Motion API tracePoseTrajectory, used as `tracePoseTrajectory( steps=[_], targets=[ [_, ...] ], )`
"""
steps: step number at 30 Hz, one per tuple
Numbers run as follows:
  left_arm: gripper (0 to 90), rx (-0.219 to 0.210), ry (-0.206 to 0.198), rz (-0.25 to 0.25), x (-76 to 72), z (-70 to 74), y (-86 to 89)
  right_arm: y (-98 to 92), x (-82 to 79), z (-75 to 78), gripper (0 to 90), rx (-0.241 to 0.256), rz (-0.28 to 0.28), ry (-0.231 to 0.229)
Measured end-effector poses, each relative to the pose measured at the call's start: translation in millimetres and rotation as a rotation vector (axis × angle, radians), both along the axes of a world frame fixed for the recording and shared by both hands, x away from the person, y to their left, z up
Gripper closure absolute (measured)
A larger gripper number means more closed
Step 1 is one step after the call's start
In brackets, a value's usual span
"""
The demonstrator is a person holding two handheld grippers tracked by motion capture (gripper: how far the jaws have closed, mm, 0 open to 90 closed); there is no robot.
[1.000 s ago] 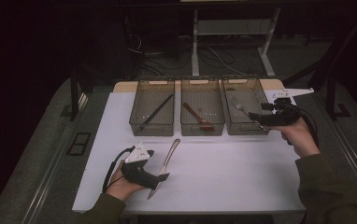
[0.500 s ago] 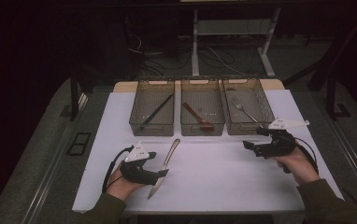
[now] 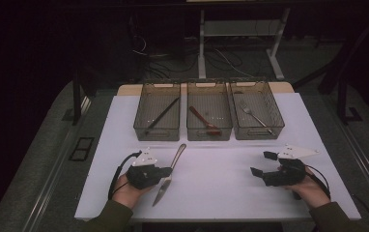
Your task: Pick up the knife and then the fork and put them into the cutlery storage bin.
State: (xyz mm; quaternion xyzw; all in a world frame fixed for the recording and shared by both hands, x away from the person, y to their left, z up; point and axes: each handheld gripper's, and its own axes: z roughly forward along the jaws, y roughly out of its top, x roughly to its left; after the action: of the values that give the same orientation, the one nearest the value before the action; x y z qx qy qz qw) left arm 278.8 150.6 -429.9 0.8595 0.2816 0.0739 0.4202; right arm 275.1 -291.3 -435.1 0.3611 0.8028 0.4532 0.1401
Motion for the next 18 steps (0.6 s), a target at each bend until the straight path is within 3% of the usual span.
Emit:
tracePoseTrajectory(
  steps=[6,18],
  targets=[
    [88.8,0.051,0.011,0.0,3.8,-6.8,-9.9,-4.6,-7.8,-4.0,17.2,-0.001,0.003,0.012],
    [88.7,0.1,0.039,-0.006,10.0,-17.5,-20.8,-3.9,-6.9,-5.9,17.2,-0.005,0.007,0.023]
  ],
)
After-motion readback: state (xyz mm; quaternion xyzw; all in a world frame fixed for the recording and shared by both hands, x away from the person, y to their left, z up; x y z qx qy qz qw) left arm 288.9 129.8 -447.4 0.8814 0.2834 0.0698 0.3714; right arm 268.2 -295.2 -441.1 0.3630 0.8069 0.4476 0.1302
